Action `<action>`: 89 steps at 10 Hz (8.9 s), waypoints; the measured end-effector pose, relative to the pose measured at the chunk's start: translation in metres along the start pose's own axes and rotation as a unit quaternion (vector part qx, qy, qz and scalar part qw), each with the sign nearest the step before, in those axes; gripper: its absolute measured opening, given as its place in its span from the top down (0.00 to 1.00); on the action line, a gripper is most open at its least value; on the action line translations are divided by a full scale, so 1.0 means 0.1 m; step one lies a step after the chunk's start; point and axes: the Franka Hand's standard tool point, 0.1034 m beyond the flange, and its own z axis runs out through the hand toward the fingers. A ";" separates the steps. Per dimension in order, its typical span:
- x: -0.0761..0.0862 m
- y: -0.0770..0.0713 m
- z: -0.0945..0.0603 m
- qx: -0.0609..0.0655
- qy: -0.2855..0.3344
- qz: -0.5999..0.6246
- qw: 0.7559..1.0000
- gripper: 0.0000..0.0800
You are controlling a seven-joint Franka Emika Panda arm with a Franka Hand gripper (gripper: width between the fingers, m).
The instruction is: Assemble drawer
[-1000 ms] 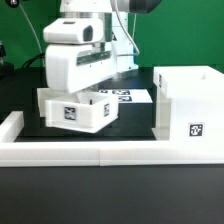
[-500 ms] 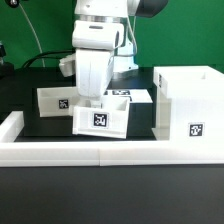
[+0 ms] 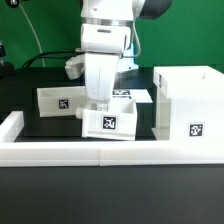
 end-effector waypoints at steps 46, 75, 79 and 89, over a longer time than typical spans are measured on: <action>0.40 -0.06 0.16 -0.010 0.030 -0.036 0.999 0.94; 0.47 -0.12 0.19 -0.008 0.020 -0.005 1.000 0.94; 0.47 -0.12 0.19 -0.008 0.019 -0.011 1.000 0.94; 0.46 -0.11 0.18 -0.011 0.015 -0.022 1.000 0.94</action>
Offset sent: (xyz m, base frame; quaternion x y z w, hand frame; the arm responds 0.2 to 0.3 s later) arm 0.0000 0.0000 0.0000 0.0000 0.0000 0.0000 1.0000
